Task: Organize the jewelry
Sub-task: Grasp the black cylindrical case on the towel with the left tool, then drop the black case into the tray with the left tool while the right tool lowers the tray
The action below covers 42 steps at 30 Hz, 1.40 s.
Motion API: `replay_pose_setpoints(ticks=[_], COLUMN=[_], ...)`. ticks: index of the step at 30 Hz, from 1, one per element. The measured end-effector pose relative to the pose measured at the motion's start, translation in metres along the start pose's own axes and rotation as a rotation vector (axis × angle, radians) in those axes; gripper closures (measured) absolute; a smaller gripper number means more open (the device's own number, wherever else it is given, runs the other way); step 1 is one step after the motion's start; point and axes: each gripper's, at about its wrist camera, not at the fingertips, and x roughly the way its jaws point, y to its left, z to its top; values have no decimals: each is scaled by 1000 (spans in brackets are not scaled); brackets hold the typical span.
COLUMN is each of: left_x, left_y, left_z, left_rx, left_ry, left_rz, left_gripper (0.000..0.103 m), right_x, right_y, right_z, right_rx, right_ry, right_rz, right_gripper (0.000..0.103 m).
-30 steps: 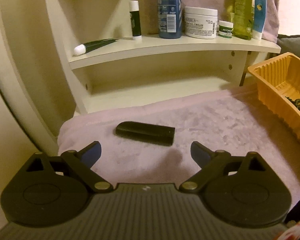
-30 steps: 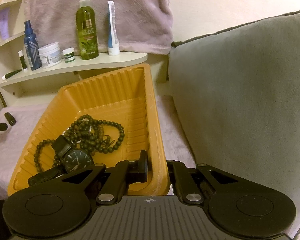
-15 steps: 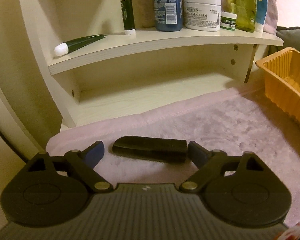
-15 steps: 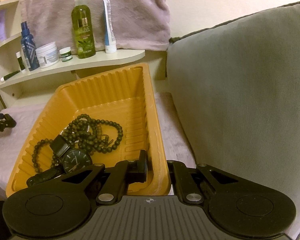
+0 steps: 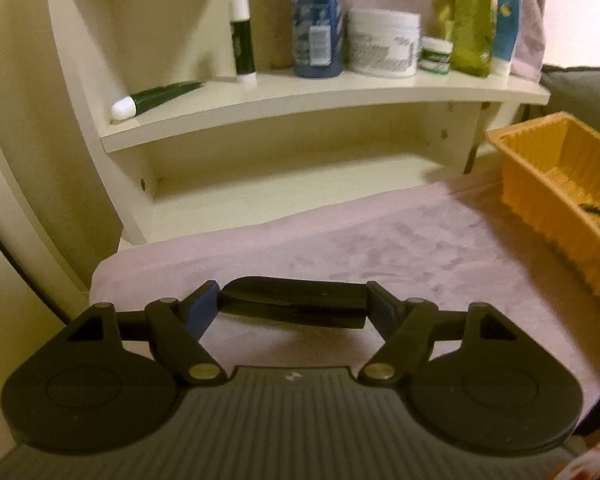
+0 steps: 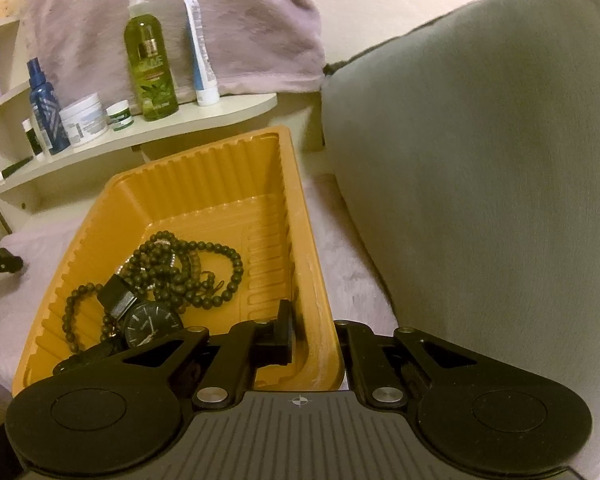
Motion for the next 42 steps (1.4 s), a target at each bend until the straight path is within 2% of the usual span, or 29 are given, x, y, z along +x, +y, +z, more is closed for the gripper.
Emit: replay_pose_setpoints(ticks=[11,19,20,22,23,24,33,40,42], left_x=[-52,-77,-79,-82,-83,-83,-71,-59,-58], left_y=[-49,-105,-113,-131,-141,-149,-212,-230,-231], left_z=[17,32,33,35,36,37,38,33,34], left_rx=[-70,-51,-43,-22,-9,3,129,178,170], left_ry=[-63,-87,-88,-91,-92,-93,-59,-19,-24], left_rz=[-93,-177,-187,-206,-221,-232,-283,-280,-283], left_gripper=[27,27,27,27,27,27,27,27,16], right_x=[14,10,9,4,1,-3,-31,-42,-43], right_y=[-12,-18,-18,-20,-21,-22,-34,-42,-43], right_z=[-5,-10,-11,-13,-14,-15,-13,-19,-20], right_rx=[51,95,100,110,116,120,153,169,171], right_ry=[-11,-35,-38,-61,-81,-100,-168,-180,-180], right_rz=[32,63,65,59,56,51,33,23,23], right_gripper=[91,90,86,64,41,31,31,30,30])
